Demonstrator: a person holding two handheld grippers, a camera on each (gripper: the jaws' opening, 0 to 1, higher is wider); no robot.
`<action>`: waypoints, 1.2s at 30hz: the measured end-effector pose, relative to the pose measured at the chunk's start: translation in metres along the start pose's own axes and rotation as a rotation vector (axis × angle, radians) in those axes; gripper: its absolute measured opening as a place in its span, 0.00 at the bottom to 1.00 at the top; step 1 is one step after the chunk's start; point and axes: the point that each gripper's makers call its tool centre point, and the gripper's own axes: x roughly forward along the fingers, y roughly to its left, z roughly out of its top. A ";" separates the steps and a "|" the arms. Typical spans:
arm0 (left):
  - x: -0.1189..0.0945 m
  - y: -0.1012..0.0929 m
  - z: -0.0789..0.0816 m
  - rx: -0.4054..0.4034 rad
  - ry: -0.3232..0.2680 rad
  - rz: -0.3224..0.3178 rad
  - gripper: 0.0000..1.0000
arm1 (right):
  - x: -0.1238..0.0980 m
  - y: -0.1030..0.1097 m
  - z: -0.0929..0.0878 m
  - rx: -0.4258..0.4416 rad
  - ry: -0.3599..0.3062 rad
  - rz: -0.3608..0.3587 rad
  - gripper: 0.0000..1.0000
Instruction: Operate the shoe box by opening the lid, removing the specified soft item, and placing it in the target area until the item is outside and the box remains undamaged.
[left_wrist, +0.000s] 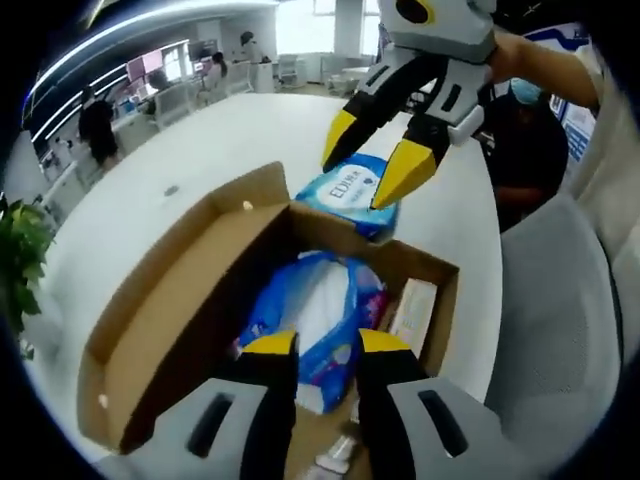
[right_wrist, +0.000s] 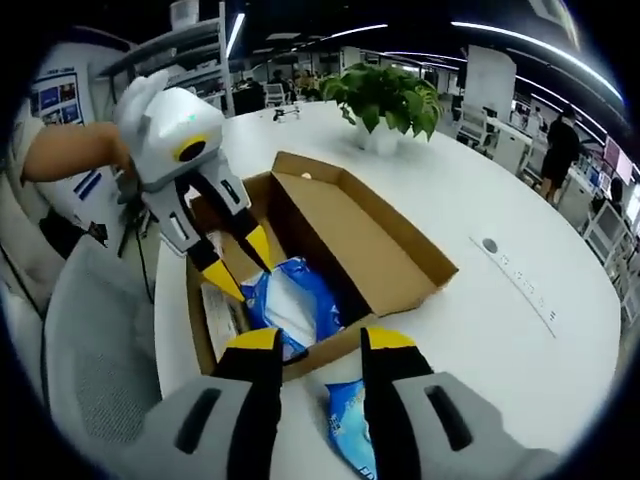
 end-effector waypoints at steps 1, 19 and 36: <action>0.001 0.000 0.000 0.009 -0.001 -0.008 0.20 | 0.002 0.000 -0.001 -0.007 0.007 -0.001 0.27; 0.024 0.001 -0.017 0.088 0.086 -0.126 0.13 | 0.049 0.001 -0.004 -0.063 0.079 0.000 0.19; 0.021 0.009 -0.031 0.124 0.142 -0.116 0.00 | 0.075 0.000 -0.014 -0.143 0.183 -0.024 0.00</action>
